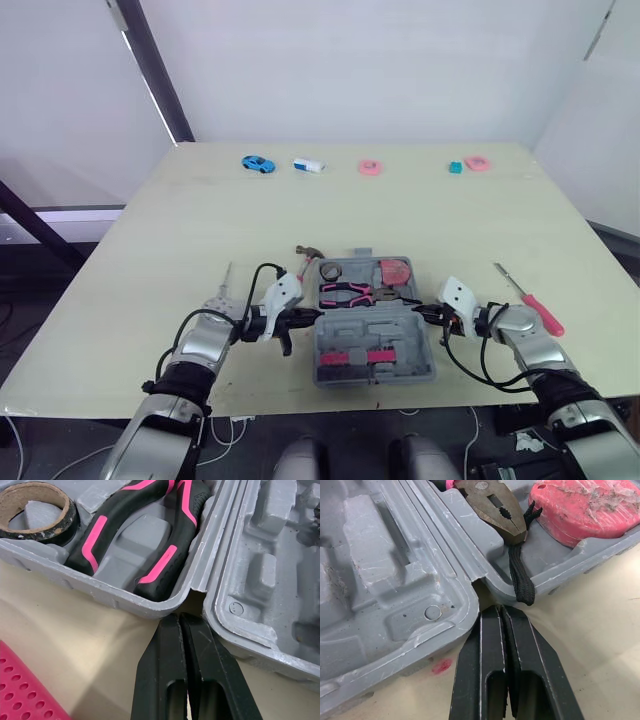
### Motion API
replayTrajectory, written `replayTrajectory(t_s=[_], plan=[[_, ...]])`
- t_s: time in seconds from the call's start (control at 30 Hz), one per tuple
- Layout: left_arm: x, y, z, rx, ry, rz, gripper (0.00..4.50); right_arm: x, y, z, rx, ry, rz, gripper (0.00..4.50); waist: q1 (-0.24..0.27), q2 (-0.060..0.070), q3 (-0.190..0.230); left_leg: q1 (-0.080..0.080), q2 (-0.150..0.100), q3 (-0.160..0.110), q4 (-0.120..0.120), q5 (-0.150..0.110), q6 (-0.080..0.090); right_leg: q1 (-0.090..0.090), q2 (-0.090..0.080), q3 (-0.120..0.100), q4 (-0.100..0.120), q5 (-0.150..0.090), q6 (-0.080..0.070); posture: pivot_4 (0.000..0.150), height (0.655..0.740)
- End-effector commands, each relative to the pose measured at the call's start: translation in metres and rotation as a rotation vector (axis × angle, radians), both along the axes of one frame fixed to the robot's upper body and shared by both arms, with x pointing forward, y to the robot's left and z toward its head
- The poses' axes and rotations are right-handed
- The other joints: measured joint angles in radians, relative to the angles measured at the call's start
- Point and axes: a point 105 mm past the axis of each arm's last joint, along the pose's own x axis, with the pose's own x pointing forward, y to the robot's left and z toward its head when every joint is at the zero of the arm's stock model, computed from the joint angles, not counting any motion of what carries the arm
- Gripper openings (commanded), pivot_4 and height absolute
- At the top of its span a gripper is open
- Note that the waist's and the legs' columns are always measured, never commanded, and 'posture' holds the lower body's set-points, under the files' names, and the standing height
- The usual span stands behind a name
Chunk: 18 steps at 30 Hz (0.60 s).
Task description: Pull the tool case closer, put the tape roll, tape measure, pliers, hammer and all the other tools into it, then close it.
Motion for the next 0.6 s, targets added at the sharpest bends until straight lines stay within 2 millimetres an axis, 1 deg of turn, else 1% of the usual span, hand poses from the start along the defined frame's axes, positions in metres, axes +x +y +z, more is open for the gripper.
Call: replayTrajectory(t_s=[0.03, 0.13, 0.23, 0.4, 0.6], plan=[[-0.003, -0.012, 0.003, -0.014, -0.020, -0.046, 0.12, -0.007, 0.025, 0.005, 0.034, -0.020, 0.092, 0.09, 0.000, 0.000, 0.000, 0.000, 0.000, 0.000, 0.000, 0.000, 0.000, 0.000, 0.000, 0.000, 0.000, 0.000, 0.000, 0.150, 0.7395], [-0.003, -0.012, 0.003, -0.014, -0.019, -0.047, 0.12, -0.006, 0.025, 0.005, 0.033, -0.024, 0.090, 0.09, 0.000, 0.000, 0.000, 0.000, 0.000, 0.000, 0.000, 0.000, 0.000, 0.000, 0.000, 0.000, 0.000, 0.000, 0.000, 0.150, 0.7395], [-0.003, -0.011, 0.003, -0.013, -0.019, -0.046, 0.12, -0.004, 0.021, 0.003, 0.018, -0.026, 0.075, 0.09, 0.000, 0.000, 0.000, 0.000, 0.000, 0.000, 0.000, 0.000, 0.000, 0.000, 0.000, 0.000, 0.000, 0.000, 0.000, 0.150, 0.7395], [-0.001, -0.008, 0.003, -0.008, -0.030, -0.037, 0.12, -0.004, 0.006, -0.003, -0.029, -0.031, 0.040, 0.09, 0.000, 0.000, 0.000, 0.000, 0.000, 0.000, 0.000, 0.000, 0.000, 0.000, 0.000, 0.000, 0.000, 0.000, 0.000, 0.150, 0.7395], [-0.001, -0.005, 0.002, -0.002, -0.033, -0.017, 0.12, 0.002, -0.013, 0.000, -0.035, -0.048, -0.024, 0.09, 0.002, 0.000, 0.000, 0.000, 0.000, 0.000, 0.000, 0.000, 0.000, 0.000, 0.000, 0.000, 0.000, 0.000, 0.000, 0.150, 0.7395]])
